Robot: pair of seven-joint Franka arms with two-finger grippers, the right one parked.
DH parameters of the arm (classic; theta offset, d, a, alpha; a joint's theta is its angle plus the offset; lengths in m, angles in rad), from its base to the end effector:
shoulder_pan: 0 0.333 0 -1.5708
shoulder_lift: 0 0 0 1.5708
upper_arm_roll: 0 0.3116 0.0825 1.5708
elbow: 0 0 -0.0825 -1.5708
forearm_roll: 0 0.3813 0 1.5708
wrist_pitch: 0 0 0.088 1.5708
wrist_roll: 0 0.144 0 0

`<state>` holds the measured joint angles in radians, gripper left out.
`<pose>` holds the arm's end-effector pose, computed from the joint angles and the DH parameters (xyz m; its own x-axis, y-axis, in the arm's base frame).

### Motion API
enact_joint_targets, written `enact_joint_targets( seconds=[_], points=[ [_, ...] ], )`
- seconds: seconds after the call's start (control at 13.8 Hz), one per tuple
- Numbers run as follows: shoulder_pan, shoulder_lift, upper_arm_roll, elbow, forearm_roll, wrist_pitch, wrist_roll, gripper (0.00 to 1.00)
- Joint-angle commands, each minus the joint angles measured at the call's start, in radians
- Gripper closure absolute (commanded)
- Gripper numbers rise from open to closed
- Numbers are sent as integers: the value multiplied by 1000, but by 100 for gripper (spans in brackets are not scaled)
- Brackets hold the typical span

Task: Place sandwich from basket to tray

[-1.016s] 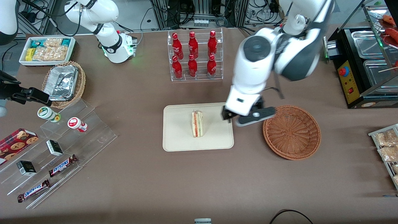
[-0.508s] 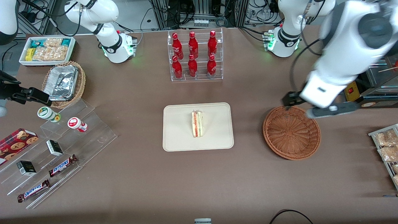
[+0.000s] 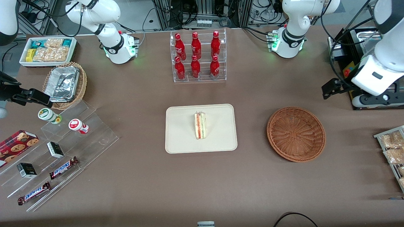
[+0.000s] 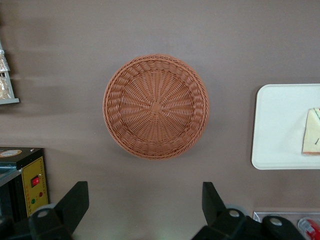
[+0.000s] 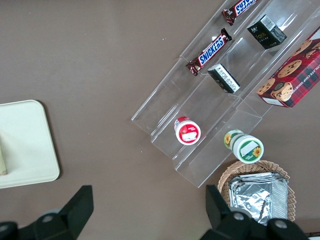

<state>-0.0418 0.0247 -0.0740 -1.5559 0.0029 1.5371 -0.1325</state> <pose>0.5503 -0.0631 0.5736 0.9989 0.0168 -0.0429 0.0166 -0.9998 -0.0068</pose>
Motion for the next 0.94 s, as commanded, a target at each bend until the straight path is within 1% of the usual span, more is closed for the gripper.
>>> enact_joint_targets(
  seconds=[0.0,0.22,0.51,0.87],
  points=[
    [23,-72,34,-73,-37,-2,73,0],
    [19,-114,48,-88,-38,1,96,0],
    [17,-77,48,-27,-35,0,85,0],
    [20,-62,48,-18,-20,-3,83,0]
  ],
)
